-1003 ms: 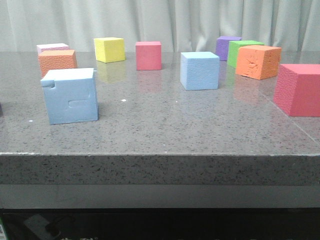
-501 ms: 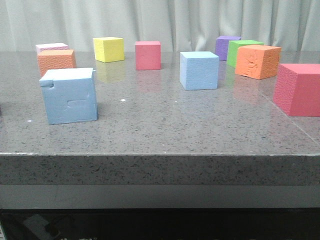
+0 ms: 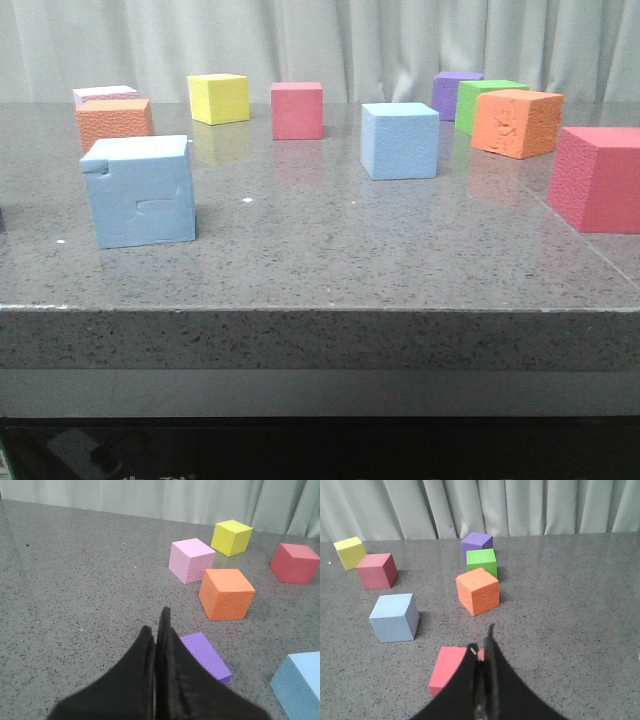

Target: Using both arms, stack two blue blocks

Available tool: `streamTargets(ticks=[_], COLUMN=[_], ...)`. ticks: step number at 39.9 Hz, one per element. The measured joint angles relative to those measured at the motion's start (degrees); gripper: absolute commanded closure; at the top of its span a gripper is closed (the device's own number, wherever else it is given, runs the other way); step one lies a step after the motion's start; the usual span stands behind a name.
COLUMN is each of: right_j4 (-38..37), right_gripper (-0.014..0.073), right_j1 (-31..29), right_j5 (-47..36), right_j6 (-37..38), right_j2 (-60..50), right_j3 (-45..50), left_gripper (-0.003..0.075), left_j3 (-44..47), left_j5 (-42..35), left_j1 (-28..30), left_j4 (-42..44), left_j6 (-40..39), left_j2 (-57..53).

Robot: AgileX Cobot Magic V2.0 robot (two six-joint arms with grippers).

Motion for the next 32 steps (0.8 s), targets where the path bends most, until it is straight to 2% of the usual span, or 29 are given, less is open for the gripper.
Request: streamTargets(ticks=[11, 14, 18, 21, 24, 26, 28, 30, 32], right_j4=[0.1, 0.1, 0.2, 0.2, 0.2, 0.2, 0.2, 0.2, 0.2], right_gripper=[0.066, 0.0622, 0.0501, 0.0357, 0.019, 0.0081, 0.0006, -0.0047, -0.0069], right_j1=[0.0, 0.0, 0.0, 0.0, 0.0, 0.0, 0.0, 0.0, 0.0], right_j5=[0.2, 0.2, 0.1, 0.1, 0.1, 0.1, 0.1, 0.1, 0.1], right_j6=[0.0, 0.0, 0.0, 0.0, 0.0, 0.0, 0.0, 0.0, 0.0], right_j2=[0.9, 0.9, 0.9, 0.9, 0.9, 0.9, 0.9, 0.9, 0.9], right_j3=[-0.1, -0.1, -0.1, -0.1, -0.1, -0.1, -0.1, -0.1, -0.1], left_gripper=[0.0736, 0.0709, 0.0584, 0.0438, 0.0252, 0.0151, 0.0073, 0.0016, 0.0019], left_j3=[-1.1, -1.1, -1.1, -1.1, -1.1, -1.1, -1.1, -1.1, -1.1], left_j5=[-2.7, -3.4, -3.8, -3.9, -3.9, -3.9, -3.9, -3.9, -3.9], left_j1=[0.0, 0.0, 0.0, 0.0, 0.0, 0.0, 0.0, 0.0, 0.0], left_j4=[0.0, 0.1, 0.1, 0.1, 0.1, 0.1, 0.1, 0.1, 0.1], left_j6=[0.0, 0.0, 0.0, 0.0, 0.0, 0.0, 0.0, 0.0, 0.0], left_j2=[2.2, 2.2, 2.3, 2.5, 2.5, 2.5, 2.5, 2.5, 2.5])
